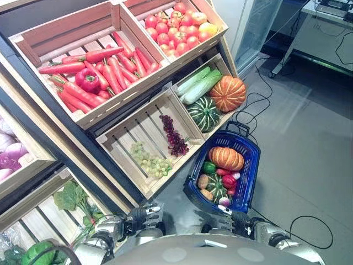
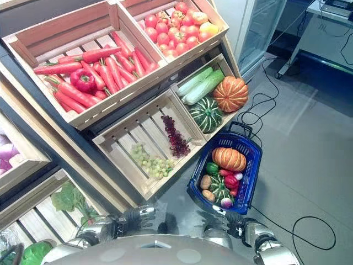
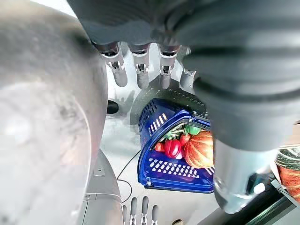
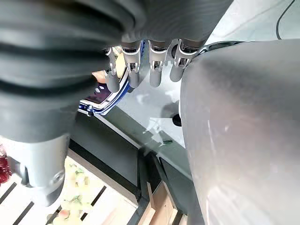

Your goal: Pick up fruits and vegetables into the basket

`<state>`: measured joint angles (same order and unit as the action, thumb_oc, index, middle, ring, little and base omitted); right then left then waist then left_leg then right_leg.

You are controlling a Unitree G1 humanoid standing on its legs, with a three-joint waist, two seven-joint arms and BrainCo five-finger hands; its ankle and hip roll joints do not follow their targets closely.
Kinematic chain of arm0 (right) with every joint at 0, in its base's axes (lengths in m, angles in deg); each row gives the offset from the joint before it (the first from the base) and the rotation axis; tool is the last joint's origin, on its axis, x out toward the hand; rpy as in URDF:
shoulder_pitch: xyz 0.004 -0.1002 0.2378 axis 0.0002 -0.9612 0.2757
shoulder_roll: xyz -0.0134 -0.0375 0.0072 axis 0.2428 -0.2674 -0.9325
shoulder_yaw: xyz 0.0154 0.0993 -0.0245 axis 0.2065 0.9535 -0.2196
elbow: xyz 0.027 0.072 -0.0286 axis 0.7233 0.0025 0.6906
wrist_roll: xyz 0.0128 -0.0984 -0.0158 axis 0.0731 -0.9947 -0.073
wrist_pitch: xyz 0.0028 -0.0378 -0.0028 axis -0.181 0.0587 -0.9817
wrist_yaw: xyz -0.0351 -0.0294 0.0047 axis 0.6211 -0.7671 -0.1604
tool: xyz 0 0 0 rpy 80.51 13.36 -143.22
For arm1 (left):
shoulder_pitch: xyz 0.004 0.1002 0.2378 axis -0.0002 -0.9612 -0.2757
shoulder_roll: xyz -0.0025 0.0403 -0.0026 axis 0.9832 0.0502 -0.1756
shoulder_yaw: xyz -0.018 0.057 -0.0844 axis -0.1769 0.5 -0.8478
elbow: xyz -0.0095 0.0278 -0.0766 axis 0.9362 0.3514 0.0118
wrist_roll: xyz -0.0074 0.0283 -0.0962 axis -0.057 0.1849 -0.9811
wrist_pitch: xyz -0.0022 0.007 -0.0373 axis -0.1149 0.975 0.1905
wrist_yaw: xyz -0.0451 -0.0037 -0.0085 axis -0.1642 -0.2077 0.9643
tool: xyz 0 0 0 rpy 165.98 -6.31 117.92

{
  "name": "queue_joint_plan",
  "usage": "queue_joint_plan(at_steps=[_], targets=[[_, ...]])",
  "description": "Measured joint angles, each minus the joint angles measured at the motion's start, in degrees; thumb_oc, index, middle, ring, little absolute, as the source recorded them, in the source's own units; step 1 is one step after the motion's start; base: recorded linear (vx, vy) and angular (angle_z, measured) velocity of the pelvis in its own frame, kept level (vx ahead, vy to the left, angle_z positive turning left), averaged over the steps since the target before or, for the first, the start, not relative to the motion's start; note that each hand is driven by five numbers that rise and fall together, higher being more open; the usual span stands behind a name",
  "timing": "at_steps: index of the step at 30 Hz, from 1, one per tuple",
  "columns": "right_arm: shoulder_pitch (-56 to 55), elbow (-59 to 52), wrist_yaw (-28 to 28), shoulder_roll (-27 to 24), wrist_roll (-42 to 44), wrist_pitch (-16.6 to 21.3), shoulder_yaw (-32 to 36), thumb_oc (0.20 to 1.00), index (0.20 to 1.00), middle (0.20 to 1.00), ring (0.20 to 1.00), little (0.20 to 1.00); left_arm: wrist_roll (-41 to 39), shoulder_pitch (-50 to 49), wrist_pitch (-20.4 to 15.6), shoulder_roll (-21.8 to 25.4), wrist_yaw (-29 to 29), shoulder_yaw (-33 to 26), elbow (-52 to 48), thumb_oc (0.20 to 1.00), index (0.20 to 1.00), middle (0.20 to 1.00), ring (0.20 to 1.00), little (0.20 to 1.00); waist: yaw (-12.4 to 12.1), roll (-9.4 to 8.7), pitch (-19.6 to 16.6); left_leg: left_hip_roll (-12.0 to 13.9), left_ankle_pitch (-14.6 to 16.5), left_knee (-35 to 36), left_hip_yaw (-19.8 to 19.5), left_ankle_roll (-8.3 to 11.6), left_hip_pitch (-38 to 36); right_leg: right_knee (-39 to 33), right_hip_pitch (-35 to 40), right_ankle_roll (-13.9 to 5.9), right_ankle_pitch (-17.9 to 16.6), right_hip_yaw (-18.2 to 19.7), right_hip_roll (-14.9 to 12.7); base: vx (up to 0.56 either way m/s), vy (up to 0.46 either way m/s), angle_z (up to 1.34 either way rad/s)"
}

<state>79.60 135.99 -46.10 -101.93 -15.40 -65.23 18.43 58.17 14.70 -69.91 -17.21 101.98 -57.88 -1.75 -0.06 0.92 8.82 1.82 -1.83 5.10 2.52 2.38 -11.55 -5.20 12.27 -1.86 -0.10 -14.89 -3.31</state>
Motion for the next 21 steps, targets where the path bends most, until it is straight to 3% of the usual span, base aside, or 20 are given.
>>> queue_joint_plan(at_steps=[6,13,15,16,21], targets=[[0.01,0.0,0.0,0.0,-0.01,-0.01,0.0,1.0,1.0,1.0,1.0,1.0,0.0,0.04,-0.42,-0.04,-0.04,0.04,-0.02,1.0,1.0,1.0,1.0,1.0,0.01,0.0,0.0,0.0,0.0,0.0,0.0,0.0,0.0,0.0,0.0,0.0,0.0,0.0,0.0,-0.03,0.0,0.09],[0.04,0.0,-0.04,-0.09,-0.34,-0.08,-0.02,1.0,1.0,1.0,1.0,1.0,0.01,-0.21,-5.09,0.03,-0.04,1.76,-0.16,1.0,1.0,1.0,1.0,1.0,-0.01,0.02,0.02,0.02,0.0,0.0,0.0,0.0,0.05,0.0,-0.06,0.0,0.0,0.0,-0.01,0.0,0.0,0.0],[0.17,-0.01,-0.04,-0.14,-0.84,0.12,-0.27,1.0,1.0,1.0,1.0,1.0,-0.17,-0.53,-8.96,0.0,-1.57,3.45,-0.42,1.0,1.0,1.0,1.0,1.0,0.08,0.05,0.04,0.03,0.0,0.0,0.01,0.0,0.06,0.0,-0.08,0.0,0.0,0.02,0.0,0.0,0.0,0.0],[0.17,-0.01,-0.04,-0.14,-0.84,0.12,-0.27,1.0,1.0,1.0,1.0,1.0,-0.17,-0.53,-8.96,0.0,-1.57,3.45,-0.42,1.0,1.0,1.0,1.0,1.0,0.08,0.05,0.04,0.03,0.0,0.0,0.01,0.0,0.06,0.0,-0.08,0.0,0.0,0.02,0.0,0.0,0.0,0.0],[-0.35,-0.06,2.07,-0.33,-1.77,4.14,-0.36,1.0,1.0,1.0,1.0,1.0,-5.39,-0.25,-20.15,0.48,-7.07,4.01,-6.34,1.0,1.0,1.0,1.0,1.0,0.0,0.37,0.31,0.11,-0.01,0.0,-0.18,-0.01,0.12,0.0,-0.03,0.0,0.0,-0.1,0.0,0.05,-0.042,0.01]])
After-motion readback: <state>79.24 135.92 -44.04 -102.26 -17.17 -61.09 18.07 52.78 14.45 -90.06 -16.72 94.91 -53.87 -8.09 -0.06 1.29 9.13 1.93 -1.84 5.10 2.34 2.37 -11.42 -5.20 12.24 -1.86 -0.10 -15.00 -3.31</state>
